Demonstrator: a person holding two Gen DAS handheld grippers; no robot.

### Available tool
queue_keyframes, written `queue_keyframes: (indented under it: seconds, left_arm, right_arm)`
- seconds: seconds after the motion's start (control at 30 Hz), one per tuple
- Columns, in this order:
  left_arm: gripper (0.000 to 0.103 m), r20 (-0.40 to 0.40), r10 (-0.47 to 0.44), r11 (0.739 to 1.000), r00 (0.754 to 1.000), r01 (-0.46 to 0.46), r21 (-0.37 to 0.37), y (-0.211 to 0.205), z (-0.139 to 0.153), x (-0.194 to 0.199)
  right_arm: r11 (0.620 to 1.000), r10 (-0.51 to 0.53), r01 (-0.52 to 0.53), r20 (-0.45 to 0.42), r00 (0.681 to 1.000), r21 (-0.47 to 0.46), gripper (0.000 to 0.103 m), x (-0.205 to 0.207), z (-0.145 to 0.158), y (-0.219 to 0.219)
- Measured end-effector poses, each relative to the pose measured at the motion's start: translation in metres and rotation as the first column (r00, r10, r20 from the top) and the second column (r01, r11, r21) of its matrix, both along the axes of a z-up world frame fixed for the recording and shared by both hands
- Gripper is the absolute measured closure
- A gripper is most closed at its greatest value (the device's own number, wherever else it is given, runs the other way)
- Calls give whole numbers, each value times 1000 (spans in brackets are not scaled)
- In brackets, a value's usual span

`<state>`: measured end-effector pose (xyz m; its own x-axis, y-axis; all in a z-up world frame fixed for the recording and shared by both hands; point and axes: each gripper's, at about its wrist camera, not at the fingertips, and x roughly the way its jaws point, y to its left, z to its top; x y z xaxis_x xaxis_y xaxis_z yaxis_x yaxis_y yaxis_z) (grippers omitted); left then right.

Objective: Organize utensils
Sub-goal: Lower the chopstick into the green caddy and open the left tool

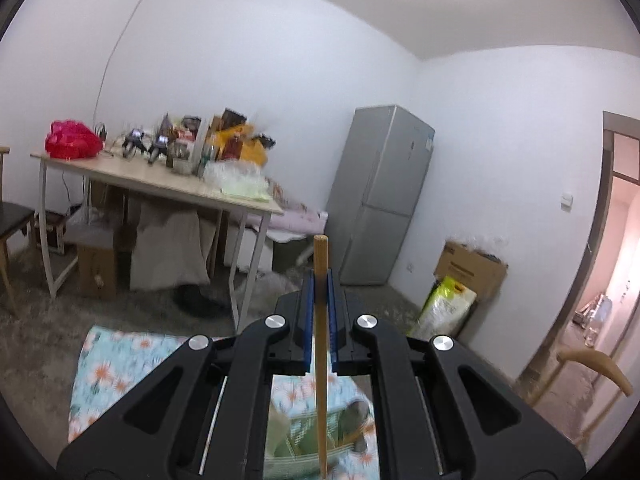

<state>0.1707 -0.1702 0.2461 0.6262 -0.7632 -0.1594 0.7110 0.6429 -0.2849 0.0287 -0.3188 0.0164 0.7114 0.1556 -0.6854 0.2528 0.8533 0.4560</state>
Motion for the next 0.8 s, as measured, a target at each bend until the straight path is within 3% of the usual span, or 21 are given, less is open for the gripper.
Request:
queue_keyframes:
  seconds: [0.27,0.43,0.6,0.8]
  left_arm:
    - [98,44,39,998,998,-41,50,-66,-36,24]
    - [98,11,68,987,998,-69,148,-91,-75,41]
    - [96,-45,63,981,997,-54,185,-84,-96,43]
    - [78,-53,74,979,996,-63,192,-59,-93,29]
  right_arm:
    - [1000,-11,11,-11,1000,3,97,1,-3,-5]
    - [1000,-15,16,-13,1000,8,97,1,-4,-8]
    - [1000,-20,20,-21,1000,16,97,0,-7,-11]
    - [1000,-18,18,-15,1000,16,97,-1,-6,-9]
